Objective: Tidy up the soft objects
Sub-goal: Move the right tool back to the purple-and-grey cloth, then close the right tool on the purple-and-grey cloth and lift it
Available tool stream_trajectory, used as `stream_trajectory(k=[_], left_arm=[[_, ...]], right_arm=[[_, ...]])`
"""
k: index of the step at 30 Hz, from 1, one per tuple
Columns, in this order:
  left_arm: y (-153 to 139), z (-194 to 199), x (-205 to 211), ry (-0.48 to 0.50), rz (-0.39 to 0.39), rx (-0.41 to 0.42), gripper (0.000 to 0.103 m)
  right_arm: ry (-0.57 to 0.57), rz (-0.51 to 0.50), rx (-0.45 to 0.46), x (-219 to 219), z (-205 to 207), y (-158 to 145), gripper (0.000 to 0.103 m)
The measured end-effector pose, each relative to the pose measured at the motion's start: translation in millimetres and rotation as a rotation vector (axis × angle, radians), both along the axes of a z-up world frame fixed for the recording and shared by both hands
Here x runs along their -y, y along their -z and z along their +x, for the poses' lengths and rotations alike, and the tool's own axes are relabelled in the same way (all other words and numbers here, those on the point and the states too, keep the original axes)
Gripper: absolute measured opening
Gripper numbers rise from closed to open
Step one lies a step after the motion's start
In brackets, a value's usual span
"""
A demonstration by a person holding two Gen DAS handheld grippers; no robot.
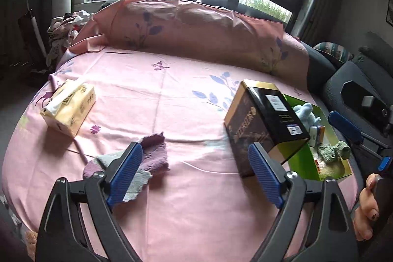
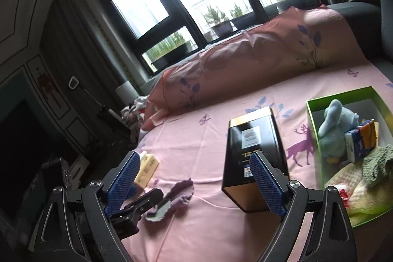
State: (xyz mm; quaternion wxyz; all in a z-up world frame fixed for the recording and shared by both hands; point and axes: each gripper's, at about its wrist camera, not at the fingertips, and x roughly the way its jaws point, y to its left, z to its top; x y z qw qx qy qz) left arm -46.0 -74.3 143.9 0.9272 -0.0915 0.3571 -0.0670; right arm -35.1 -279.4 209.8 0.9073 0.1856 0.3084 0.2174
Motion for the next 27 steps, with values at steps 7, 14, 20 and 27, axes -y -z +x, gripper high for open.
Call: stream_trajectory(k=[7,14,20,27], left_arm=[[35,7,-65,-0.152,-0.012,-0.087,0.088],[82,12,-113,-0.259,-0.074,-0.212,0.088],[112,21,-123,-0.266,-0.111,-0.291,0.088],[118,29,-121,-0.235,-0.109,-0.275,0.086]], right_arm=[[-0.2,-0.05,-0.151,-83,24,29,0.091],[-0.239,-0.176,-0.326,-142,58,86,0.091],[-0.201,-0.284,-0.437,-166,87,132,0.091],[-0.217,-0.316,-0.513,-177,100,168,0.091]])
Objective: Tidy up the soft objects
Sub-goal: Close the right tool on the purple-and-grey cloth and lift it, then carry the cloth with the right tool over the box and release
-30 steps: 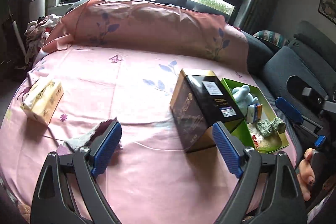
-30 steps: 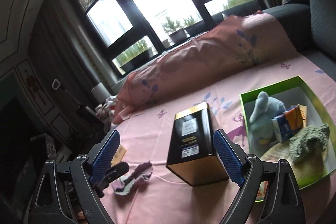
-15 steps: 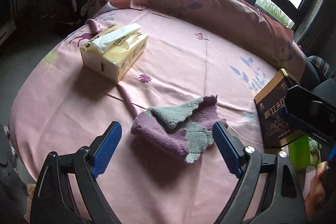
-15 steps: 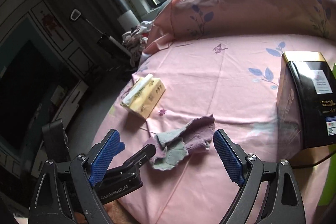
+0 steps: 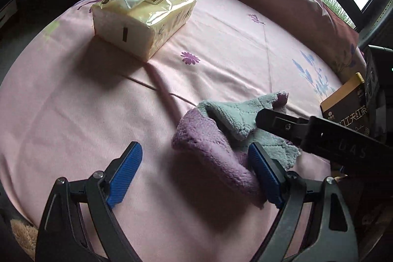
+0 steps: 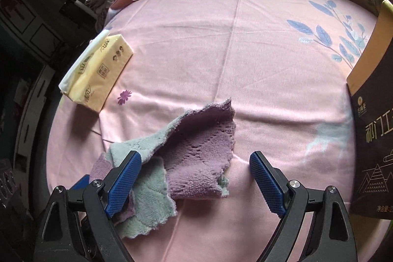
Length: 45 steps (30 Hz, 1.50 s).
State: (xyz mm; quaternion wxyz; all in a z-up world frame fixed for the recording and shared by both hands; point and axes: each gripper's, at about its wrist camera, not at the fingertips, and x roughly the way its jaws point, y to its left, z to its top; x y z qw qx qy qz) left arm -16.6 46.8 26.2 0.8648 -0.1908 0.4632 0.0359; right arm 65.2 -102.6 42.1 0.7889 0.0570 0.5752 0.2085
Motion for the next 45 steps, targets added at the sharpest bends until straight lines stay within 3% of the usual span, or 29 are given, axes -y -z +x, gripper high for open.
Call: stream_trajectory(k=[1,4,7,9,10,12,14,16,20,26,31,39,45], left_arm=[[0,0,1,0.005,0.003,0.004,0.086],[1,-1,7,0.037,-0.007,0.007,0.07],[3,2,8,0.045,-0.05,0.011,0.053],[3,3,10,0.053,-0.044,0.006,0.046],[2,2,12,0.061,-0.035,0.009,0.042],[2,1,16,0.092,-0.098,0.011,0.021],[-4,1,22,0.103,-0.114,0.002,0.019],[-18,-3,31,0.125,-0.072,0.039,0.019],[-56,-15,48,0.161,-0.067,0.141,0.02],[-131,-40,105,0.292,0.03,0.339,0.02],[-169,-54,166,0.437,0.054,0.461,0.02],[-193,-63,274,0.681,0.043,0.558,0.02],[-180,-51,345,0.847,0.018,0.532,0.02]], right_arm=[[-0.009,0.012,0.015,-2,-2,-1,0.091],[-0.074,0.083,-0.018,-14,-6,0,0.073],[-0.104,0.048,0.015,-22,-14,0,0.068],[-0.113,0.116,-0.007,-21,-16,1,0.035],[-0.117,0.179,-0.04,-18,-15,4,0.03],[-0.115,0.195,-0.041,-16,-18,4,0.024],[-0.115,0.182,-0.015,-16,-21,-2,0.02],[-0.114,0.207,0.01,-13,-26,-13,0.02],[-0.071,0.245,0.103,7,-39,-57,0.02],[0.001,0.313,0.34,67,-73,-134,0.02],[0.135,0.32,0.505,134,-103,-175,0.02],[0.4,0.367,0.649,247,-138,-192,0.02],[0.606,0.366,0.665,314,-148,-176,0.02]])
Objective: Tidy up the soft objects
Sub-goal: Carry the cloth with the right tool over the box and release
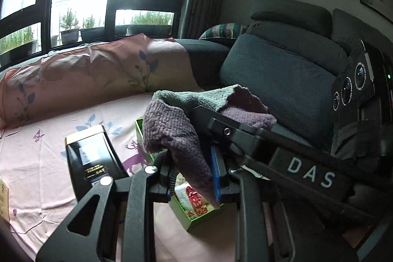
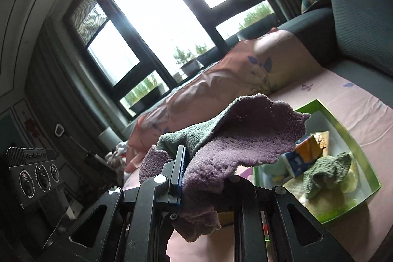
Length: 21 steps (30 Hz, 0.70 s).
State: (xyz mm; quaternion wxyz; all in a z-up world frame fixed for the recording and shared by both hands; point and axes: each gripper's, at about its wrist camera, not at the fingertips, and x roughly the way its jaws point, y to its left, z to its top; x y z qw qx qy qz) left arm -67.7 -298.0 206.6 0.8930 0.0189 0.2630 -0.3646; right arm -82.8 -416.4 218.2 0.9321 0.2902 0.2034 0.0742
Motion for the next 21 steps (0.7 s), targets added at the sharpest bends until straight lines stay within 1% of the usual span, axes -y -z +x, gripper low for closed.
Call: stream_trajectory(k=[3,7,10,13,14,15,16,17,18,19,21], left_arm=[[14,12,28,0.042,0.018,-0.037,0.021],[35,30,53,0.049,0.056,-0.12,0.023],[48,42,63,0.056,0.066,-0.18,0.024],[56,46,71,0.052,0.09,-0.223,0.035],[58,45,71,0.045,0.103,-0.223,0.042],[58,44,72,0.045,0.116,-0.212,0.048],[58,42,72,0.048,0.127,-0.197,0.053],[56,40,69,0.045,0.132,-0.181,0.066],[55,38,66,0.037,0.132,-0.167,0.077],[52,36,64,0.024,0.133,-0.155,0.08],[47,33,58,0.01,0.13,-0.137,0.09]], right_arm=[[0.062,0.055,-0.031,32,2,16,0.02],[0.092,0.155,-0.107,61,14,42,0.02],[0.135,0.178,-0.169,72,20,57,0.02],[0.199,0.156,-0.237,77,24,66,0.02],[0.222,0.139,-0.266,79,24,67,0.022],[0.241,0.128,-0.286,80,24,68,0.033],[0.257,0.128,-0.291,84,19,69,0.04],[0.27,0.134,-0.279,87,16,70,0.057],[0.278,0.142,-0.26,89,12,69,0.069],[0.282,0.143,-0.243,90,8,68,0.072],[0.296,0.127,-0.228,90,1,62,0.077]])
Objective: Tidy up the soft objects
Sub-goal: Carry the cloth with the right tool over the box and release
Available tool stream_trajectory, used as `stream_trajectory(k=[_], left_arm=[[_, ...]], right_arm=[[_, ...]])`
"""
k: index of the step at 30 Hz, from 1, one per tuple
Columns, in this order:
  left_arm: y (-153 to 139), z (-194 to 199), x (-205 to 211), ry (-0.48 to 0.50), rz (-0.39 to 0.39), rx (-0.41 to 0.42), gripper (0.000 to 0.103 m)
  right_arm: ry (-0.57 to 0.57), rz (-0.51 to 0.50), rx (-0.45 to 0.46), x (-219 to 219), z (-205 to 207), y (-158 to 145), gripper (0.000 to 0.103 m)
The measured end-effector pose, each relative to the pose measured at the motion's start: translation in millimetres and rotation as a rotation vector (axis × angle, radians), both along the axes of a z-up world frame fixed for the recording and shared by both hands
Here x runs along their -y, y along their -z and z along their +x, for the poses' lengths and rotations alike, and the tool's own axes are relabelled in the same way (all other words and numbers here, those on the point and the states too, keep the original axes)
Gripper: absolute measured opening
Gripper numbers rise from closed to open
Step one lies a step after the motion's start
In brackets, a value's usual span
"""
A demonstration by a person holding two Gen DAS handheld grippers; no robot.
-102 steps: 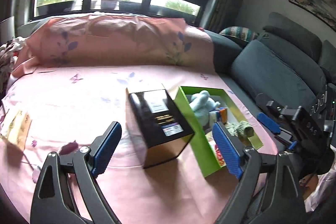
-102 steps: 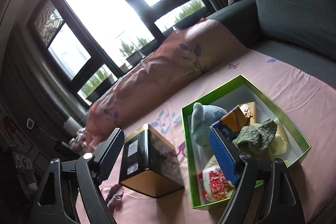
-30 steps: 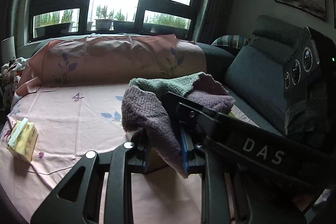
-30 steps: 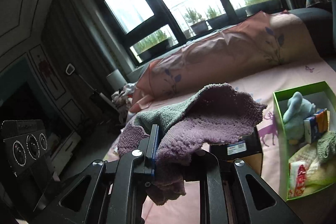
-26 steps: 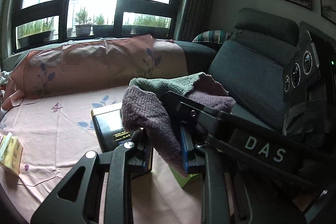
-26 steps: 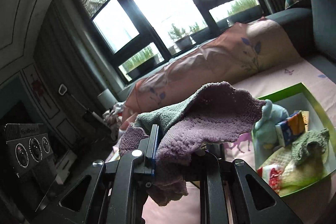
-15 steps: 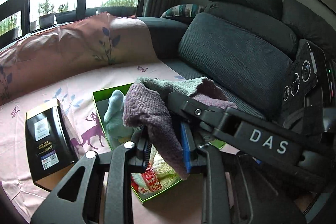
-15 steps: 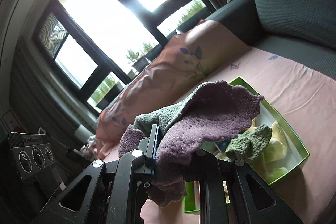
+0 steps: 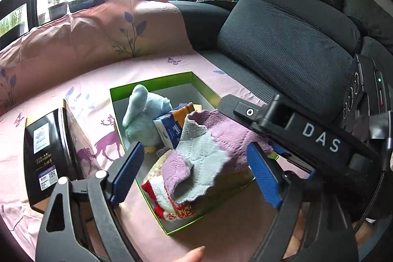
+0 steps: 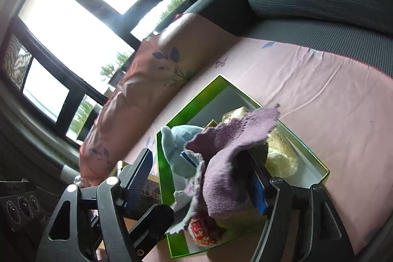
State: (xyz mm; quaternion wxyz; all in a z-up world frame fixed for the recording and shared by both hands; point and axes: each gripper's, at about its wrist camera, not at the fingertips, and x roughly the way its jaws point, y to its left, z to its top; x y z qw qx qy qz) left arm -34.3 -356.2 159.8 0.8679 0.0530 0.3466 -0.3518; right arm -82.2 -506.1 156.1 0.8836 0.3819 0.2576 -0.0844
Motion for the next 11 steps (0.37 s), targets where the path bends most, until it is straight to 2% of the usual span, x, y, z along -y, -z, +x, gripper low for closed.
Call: stream_trajectory(k=[3,7,11], left_arm=[[-7,-5,-7,-0.002,0.004,0.01,0.097],[-14,-10,-15,-0.008,-0.007,0.043,0.098],[-17,-15,-20,-0.02,0.0,0.065,0.099]], right_arm=[[0.045,-0.07,-0.001,-5,-10,-12,0.083],[0.088,-0.128,-0.004,-11,-23,-23,0.084],[0.142,-0.155,-0.055,-12,-27,-26,0.089]])
